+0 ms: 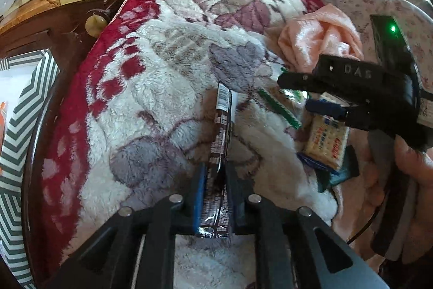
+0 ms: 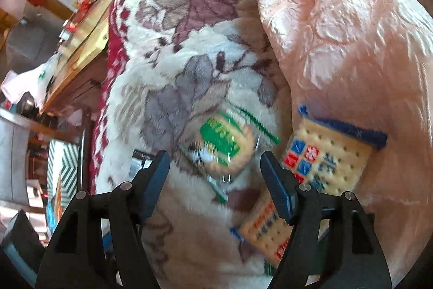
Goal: Organize snacks
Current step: 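Grasp the brown chocolate stick with the left gripper while the right grasps the green bun packet, then carry the chocolate stick and green bun packet in both grippers over the white box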
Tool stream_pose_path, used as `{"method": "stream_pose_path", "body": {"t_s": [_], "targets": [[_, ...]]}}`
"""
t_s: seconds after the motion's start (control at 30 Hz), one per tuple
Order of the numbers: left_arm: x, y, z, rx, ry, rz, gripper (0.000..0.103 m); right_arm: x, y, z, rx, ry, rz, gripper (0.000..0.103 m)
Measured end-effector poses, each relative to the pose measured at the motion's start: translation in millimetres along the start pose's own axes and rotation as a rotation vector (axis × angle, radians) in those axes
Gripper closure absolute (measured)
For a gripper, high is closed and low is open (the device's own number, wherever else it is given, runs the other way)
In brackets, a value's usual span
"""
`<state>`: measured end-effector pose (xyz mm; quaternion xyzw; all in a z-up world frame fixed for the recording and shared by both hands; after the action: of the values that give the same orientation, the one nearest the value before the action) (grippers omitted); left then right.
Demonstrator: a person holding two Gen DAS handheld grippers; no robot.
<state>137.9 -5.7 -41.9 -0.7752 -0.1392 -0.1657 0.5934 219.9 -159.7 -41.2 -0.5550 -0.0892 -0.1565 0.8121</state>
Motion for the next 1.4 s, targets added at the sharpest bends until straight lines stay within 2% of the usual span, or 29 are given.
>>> {"method": "stream_pose_path", "body": {"t_s": [0.03,0.1,0.17,0.3,0.33,0.37,0.4,0.43,0.53,0.57,0.6,1.07,1.4], "targets": [[2,2,0,0.007,0.003,0.004,0.082,4,3,3,0.001,-0.002,0.002,0.032],[7,7,-1,0.019,0.011,0.012,0.069,9,9,4,-0.013,-0.006,0.011,0.032],[10,11,-1,0.034,0.014,0.011,0.063,12,16,6,-0.045,-0.026,0.024,0.032],[12,17,0,0.053,0.016,0.013,0.063,10,30,22,-0.015,-0.113,0.045,0.033],[12,18,0,0.059,0.024,0.011,0.063,8,32,25,-0.028,-0.149,0.04,0.038],[12,18,-1,0.067,0.038,0.009,0.066,6,34,25,-0.04,-0.178,0.036,0.042],[11,19,-1,0.077,0.046,0.004,0.075,2,33,26,-0.048,-0.217,0.025,0.043],[11,18,1,0.093,0.057,-0.002,0.079,0,32,26,-0.048,-0.235,0.021,0.049],[9,14,8,0.048,0.023,0.003,0.083,-9,23,22,-0.035,-0.268,0.021,0.051],[8,11,10,0.035,0.01,0.004,0.091,-11,21,21,-0.031,-0.272,0.022,0.052],[7,7,12,0.032,0.009,0.001,0.093,-16,15,19,-0.029,-0.282,0.021,0.052],[-35,-49,25,0.049,0.012,-0.049,0.094,-88,-31,37,0.051,-0.344,0.012,0.052],[-57,-91,47,0.131,-0.001,-0.103,0.094,-124,-46,74,0.08,-0.405,0.023,0.052]]}}
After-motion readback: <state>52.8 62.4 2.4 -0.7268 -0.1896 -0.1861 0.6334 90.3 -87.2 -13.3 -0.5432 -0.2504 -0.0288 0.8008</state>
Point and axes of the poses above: each gripper's, at about its wrist camera, not at the fingertips, and y roughly the way its jaws point, z to its left, x to its top, the point moved 8 cm from there along y, roughly the way its jaws point, and after that the axes turned 1 degree about y, right-handed, at the moved point
